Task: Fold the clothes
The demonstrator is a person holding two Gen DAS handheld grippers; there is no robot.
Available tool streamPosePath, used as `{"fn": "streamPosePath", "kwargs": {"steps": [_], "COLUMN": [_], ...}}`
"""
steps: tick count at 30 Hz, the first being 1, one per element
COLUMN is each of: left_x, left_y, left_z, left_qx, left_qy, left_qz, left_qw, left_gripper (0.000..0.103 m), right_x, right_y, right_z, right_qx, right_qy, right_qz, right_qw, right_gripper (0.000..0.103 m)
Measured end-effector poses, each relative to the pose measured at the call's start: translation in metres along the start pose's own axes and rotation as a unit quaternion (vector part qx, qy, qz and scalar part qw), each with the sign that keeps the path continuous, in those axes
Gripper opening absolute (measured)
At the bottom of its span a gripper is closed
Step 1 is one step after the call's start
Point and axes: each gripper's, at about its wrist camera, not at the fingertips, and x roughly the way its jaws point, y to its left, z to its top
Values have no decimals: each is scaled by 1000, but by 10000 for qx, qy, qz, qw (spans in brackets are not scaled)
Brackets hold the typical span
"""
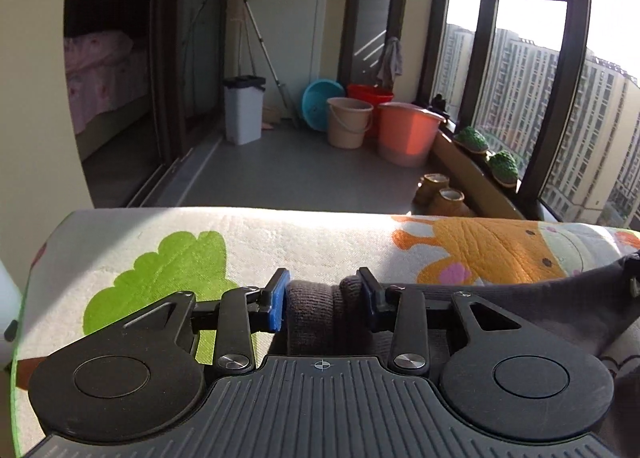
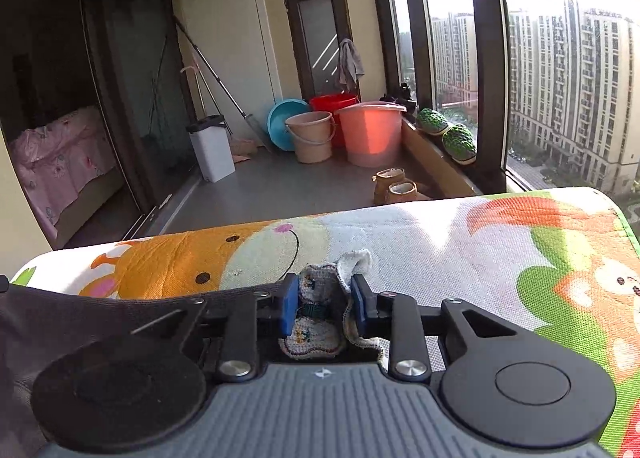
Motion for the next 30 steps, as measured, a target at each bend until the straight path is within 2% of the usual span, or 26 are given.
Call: {"fn": "streamPosePath", "kwargs": {"steps": [3,4,5,6,7,9,12,15,17,19,21,22,23,24,25,27,28,30], "left_x": [-55,-73,-88,-101,-110,-120,-123,-120,-116,-110,-100,-96,-92,-87,-84,-83,-84,-98], "left_y": [-1,1,4,7,12,20,33,42,43,41,37,35,33,31,28,23,21,21], "left_z": [-12,-21,-32,-45,-58,-83,-105,-98,-89,-84,-84,-85,-86,-87,-86,-79,-75,-68], "left_qx": [229,250,245,223,175,29,-150,-387,-518,-586,-509,-448,-382,-293,-185,-20,55,108], "left_qy": [-415,-482,-483,-421,-295,42,425,426,418,488,579,629,682,744,778,728,686,473], "left_qz": [-207,-315,-427,-520,-594,-683,-560,-649,-644,-541,-350,-269,-190,-132,-120,-118,-130,-263], "left_qw": [9987,9980,9976,9975,9976,9976,9974,9962,9957,9956,9964,9967,9968,9967,9967,9973,9975,9985], "left_gripper": [40,41,41,42,43,43,42,46,55,76,82,82,80,63,29,23,16,15], "right_x": [-59,-79,-94,-109,-124,-145,-170,-175,-167,-149,-131,-123,-114,-109,-110,-113,-114,-134], "right_y": [11,13,11,10,9,-5,-40,-67,-73,-61,-42,-33,-24,-17,-12,-2,3,3], "right_z": [-9,-18,-32,-45,-59,-84,-91,-80,-75,-76,-82,-86,-90,-92,-85,-73,-67,-49], "right_qx": [-516,-647,-764,-881,-995,-854,214,1357,1757,1622,1157,932,706,536,435,231,130,77], "right_qy": [-699,-806,-770,-733,-695,-362,-137,-110,-67,52,257,380,501,574,473,273,171,-234], "right_qz": [-16,-22,-130,-239,-347,-470,-390,-76,255,299,191,173,156,174,202,259,287,330], "right_qw": [9962,9946,9940,9931,9920,9946,9989,9907,9841,9863,9928,9948,9961,9968,9977,9990,9994,9992], "right_gripper": [29,33,36,44,55,64,64,64,64,64,64,51,33,11,10,9,8,8]}}
